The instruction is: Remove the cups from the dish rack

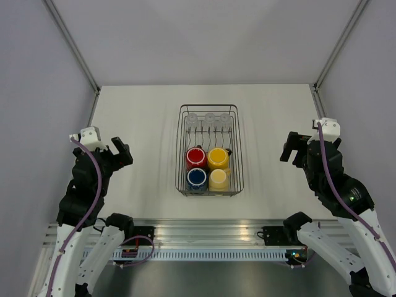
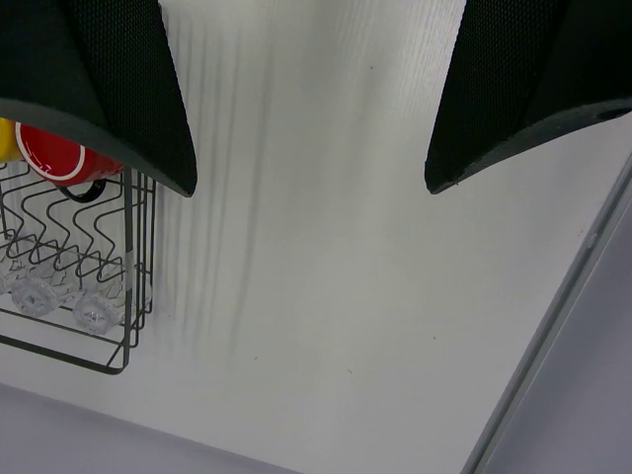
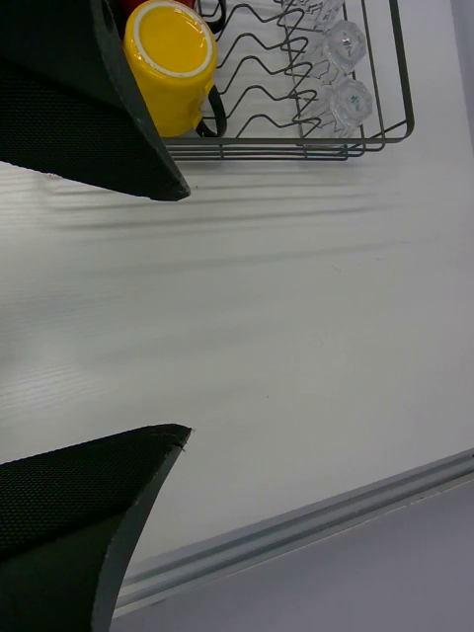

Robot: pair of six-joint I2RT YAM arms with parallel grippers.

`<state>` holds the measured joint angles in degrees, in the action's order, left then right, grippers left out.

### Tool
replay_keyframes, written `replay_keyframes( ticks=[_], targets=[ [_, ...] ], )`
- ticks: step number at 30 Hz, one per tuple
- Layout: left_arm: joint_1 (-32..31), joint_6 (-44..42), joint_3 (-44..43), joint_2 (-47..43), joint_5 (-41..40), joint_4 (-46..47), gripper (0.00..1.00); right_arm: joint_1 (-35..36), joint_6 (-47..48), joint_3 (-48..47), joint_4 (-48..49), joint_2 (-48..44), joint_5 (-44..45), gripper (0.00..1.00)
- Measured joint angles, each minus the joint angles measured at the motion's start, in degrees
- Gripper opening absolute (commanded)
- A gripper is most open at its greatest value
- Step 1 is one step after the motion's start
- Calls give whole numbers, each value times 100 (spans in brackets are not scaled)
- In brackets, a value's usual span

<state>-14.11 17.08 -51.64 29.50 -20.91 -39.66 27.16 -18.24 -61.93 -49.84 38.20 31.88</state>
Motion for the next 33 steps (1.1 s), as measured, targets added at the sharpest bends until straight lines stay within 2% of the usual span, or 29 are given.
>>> replay_keyframes(
  ticks=[18, 21, 29, 33],
  targets=[
    [2, 133, 0, 219, 267, 4, 100, 0, -149, 280, 358, 4, -501, 98],
    [7, 153, -26, 426, 566, 0, 100, 0, -155, 308, 398, 26, -533, 98],
    [-79, 468, -557, 1512, 2162, 83, 100, 0, -151, 308, 400, 48, -706, 98],
    [-699, 629, -898, 2262, 2319, 107, 100, 0, -149, 310, 398, 33, -815, 98]
  ],
)
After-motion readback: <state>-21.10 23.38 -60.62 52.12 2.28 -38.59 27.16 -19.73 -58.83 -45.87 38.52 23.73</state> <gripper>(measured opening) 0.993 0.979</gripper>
